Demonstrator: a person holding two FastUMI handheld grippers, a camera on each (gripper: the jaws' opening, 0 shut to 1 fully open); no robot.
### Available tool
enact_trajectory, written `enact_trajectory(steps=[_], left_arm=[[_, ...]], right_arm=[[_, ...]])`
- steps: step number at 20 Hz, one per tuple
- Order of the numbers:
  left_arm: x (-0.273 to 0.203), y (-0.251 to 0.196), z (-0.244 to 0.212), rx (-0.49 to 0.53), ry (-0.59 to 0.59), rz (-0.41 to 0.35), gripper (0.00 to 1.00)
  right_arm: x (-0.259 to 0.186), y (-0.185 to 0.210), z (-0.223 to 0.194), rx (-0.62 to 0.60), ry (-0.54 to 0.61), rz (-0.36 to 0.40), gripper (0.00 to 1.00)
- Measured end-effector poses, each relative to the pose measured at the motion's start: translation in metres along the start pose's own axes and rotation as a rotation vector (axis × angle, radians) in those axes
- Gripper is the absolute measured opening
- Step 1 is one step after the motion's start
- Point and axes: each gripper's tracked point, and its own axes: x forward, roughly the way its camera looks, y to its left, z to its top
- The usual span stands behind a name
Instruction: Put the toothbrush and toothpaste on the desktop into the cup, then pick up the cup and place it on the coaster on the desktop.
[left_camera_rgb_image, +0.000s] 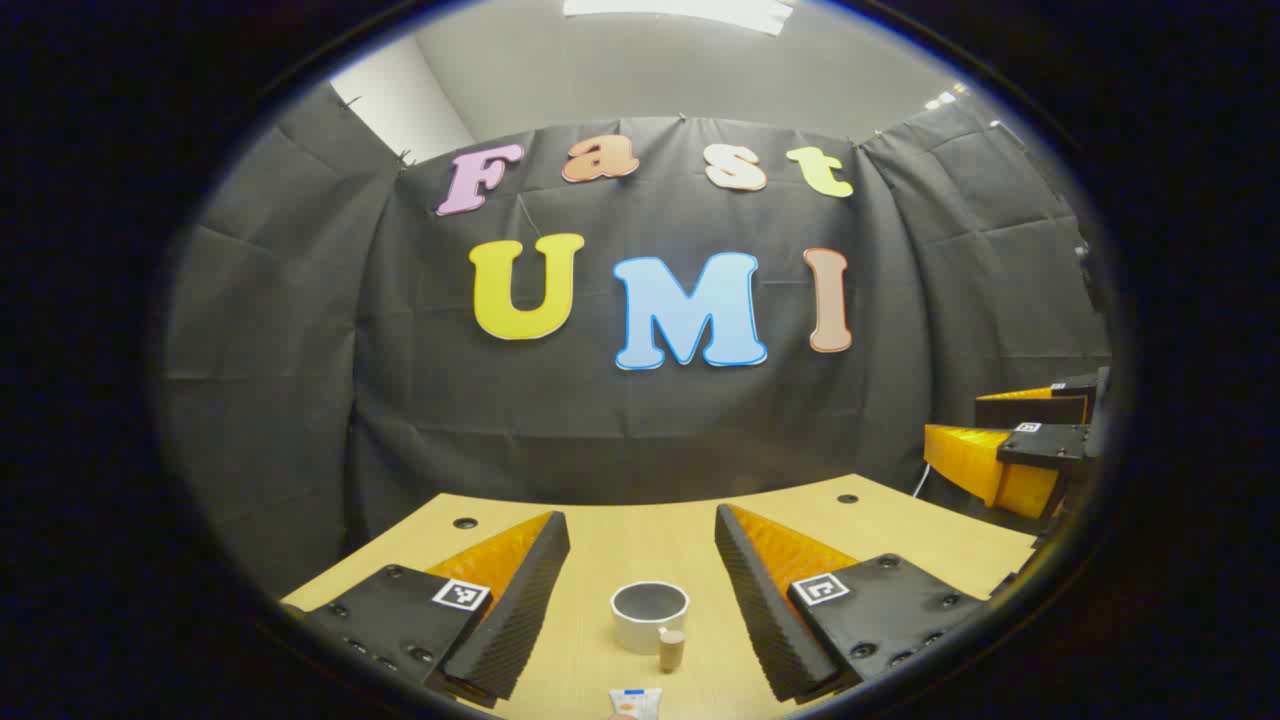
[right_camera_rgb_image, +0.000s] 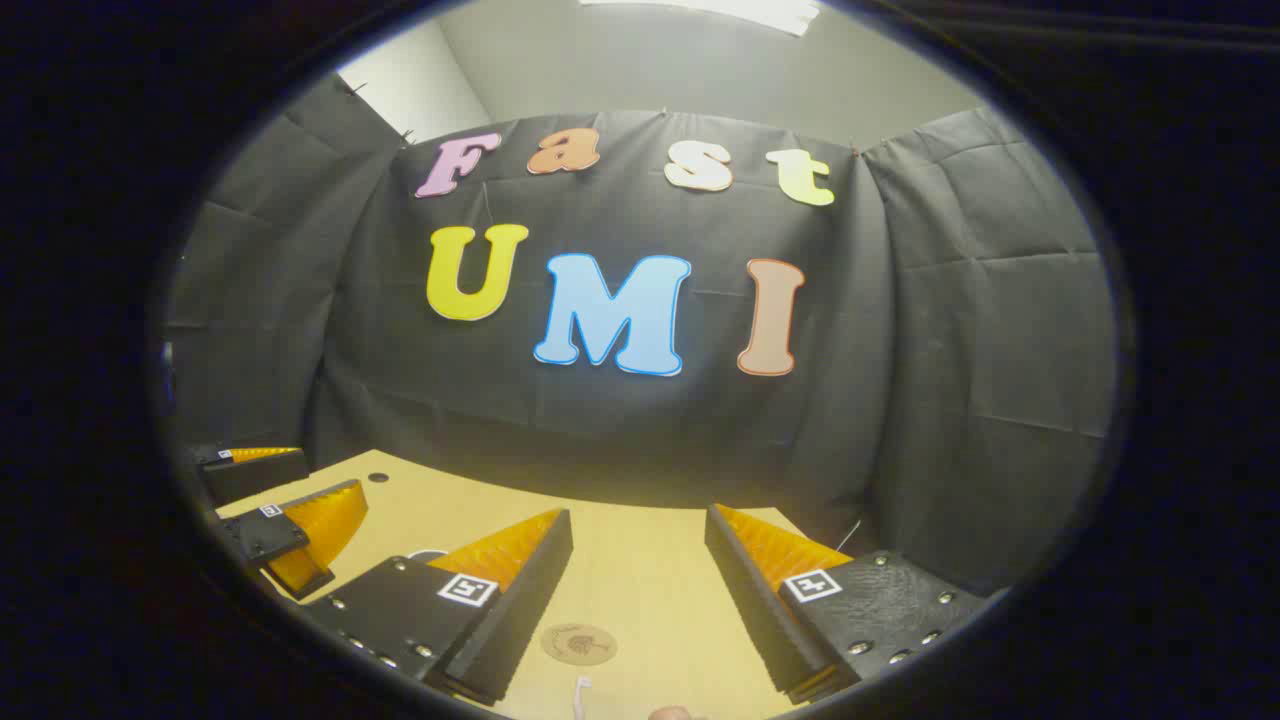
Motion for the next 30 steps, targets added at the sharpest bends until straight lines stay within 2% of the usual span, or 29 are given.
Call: enact_trajectory(steps=[8,24,27,30], left_arm=[[0.007,-0.004,0.0,0.006,-0.002,-0.01,0.94],[0.016,-0.001,-0.03,-0.011,0.091,-0.016,0.94],[0.019,-0.008,-0.042,-0.01,0.133,-0.037,0.94],[0.019,-0.017,-0.072,-0.035,0.241,-0.074,0.95]], right_arm=[[0.005,0.002,0.0,0.017,0.001,0.01,0.89],[0.01,0.014,-0.022,0.028,0.075,0.065,0.89],[0.011,0.017,-0.033,0.025,0.111,0.083,0.89],[0.012,0.027,-0.056,0.048,0.198,0.116,0.89]])
